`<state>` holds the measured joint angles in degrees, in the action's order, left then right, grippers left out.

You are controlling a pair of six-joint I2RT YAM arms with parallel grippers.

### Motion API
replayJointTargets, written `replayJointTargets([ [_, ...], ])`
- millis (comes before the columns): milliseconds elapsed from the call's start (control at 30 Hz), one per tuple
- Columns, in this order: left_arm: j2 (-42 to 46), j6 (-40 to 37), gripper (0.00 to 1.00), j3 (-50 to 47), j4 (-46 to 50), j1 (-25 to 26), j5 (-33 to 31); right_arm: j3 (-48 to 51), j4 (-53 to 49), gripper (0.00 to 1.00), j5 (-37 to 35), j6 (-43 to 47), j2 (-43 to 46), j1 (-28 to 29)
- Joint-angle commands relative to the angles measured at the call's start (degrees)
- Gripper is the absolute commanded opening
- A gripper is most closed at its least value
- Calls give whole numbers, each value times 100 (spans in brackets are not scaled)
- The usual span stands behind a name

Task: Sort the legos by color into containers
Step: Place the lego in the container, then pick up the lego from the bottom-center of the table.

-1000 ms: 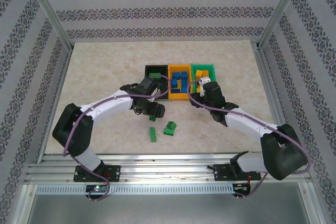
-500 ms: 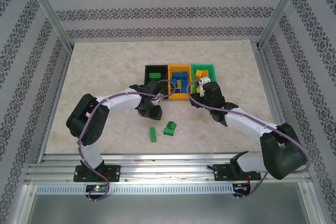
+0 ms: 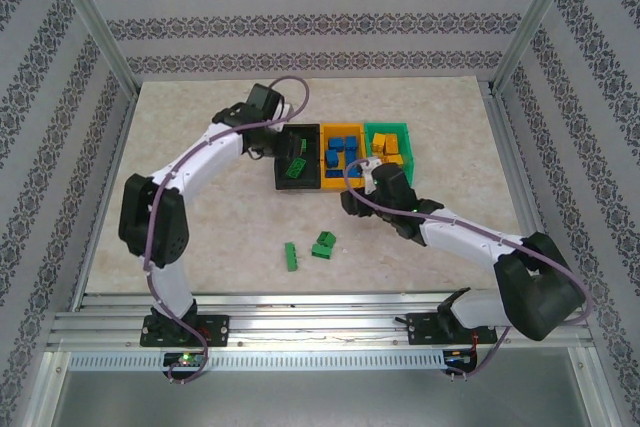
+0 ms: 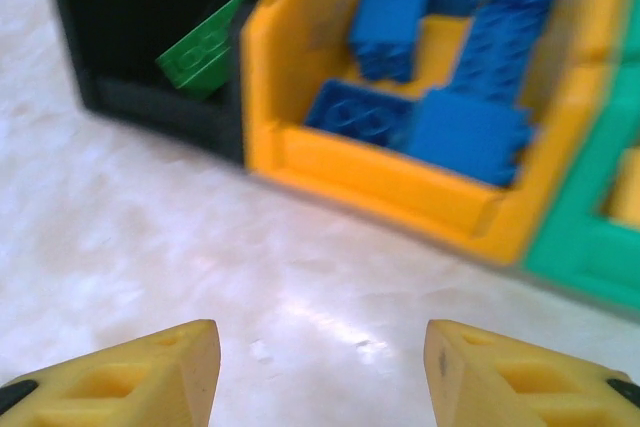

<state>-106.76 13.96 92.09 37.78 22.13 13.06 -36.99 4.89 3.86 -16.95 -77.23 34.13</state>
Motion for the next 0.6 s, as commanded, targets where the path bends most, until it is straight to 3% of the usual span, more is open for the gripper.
replayJointTargets([
  [0, -490, -296, 61, 507, 650, 17, -17, -117, -402, 57, 267, -469, -364, 527],
  [133, -38, -218, 71, 6, 322, 92, 56, -379, -732, 58, 89, -810, -862, 987],
  [400, 1884, 18, 72, -2019, 127, 156, 284, -557, -653, 58, 322, -1622, -1623, 1225],
  [567, 3004, 272, 72, -3140, 272, 233, 623, -827, -1050, 48, 83, -1699, -1924, 1415],
])
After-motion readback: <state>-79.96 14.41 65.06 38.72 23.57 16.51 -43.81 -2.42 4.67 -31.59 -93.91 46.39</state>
